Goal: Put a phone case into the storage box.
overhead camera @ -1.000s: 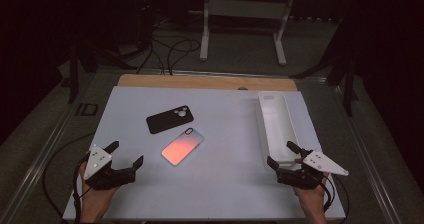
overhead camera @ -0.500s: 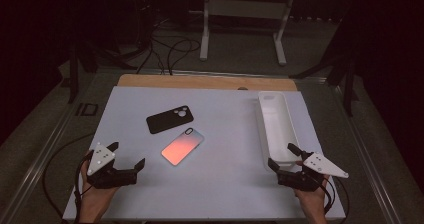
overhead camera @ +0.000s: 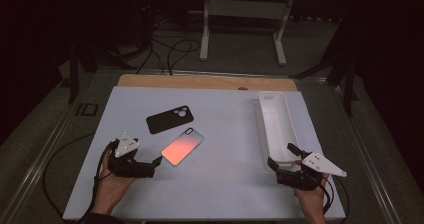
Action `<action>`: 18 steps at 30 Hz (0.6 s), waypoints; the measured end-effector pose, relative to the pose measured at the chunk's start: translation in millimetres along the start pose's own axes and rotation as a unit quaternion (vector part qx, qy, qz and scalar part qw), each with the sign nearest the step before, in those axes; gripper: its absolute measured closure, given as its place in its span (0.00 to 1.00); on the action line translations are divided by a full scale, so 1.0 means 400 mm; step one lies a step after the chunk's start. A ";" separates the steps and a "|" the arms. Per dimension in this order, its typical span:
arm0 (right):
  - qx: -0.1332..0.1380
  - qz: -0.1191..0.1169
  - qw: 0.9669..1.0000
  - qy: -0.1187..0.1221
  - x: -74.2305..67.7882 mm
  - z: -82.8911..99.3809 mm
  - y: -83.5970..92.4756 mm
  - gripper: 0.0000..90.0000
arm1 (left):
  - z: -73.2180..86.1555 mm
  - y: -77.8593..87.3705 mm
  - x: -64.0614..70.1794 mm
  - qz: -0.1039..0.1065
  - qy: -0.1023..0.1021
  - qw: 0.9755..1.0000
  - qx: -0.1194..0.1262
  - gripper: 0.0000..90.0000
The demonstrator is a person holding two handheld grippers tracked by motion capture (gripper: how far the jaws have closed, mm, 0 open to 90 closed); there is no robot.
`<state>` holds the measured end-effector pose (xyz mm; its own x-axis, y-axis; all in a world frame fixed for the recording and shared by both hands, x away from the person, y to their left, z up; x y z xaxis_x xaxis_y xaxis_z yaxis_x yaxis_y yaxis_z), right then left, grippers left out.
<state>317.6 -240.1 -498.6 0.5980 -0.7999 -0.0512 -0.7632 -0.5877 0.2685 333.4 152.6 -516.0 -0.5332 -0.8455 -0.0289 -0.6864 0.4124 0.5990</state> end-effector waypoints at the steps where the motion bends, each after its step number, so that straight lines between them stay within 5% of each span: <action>1: 0.000 0.001 1.000 0.000 0.001 0.000 0.000 0.12 | 0.000 0.000 0.000 0.000 0.000 1.000 0.000 0.00; 10: -0.002 0.003 1.000 -0.003 0.004 0.004 0.002 0.12 | -0.027 -0.065 0.020 0.002 -0.023 0.999 -0.041 0.00; 18: -0.006 0.004 1.000 -0.001 0.005 0.008 -0.001 0.12 | -0.012 -0.159 0.034 0.006 -0.028 0.994 -0.105 0.00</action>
<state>318.2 -242.0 -501.9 0.5911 -0.8050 -0.0516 -0.7651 -0.5797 0.2803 372.1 113.2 -550.6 -0.5721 -0.8179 -0.0615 -0.5641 0.3380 0.7533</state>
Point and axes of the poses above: each handheld gripper's, and its own axes: y roughly backward along the jaws, z roughly out of its underside, x roughly to its right, the point moved 10 cm from there along -y, roughly forward along the jaws, and after that the axes turned 3 degrees about -z, right-handed, at the moved point
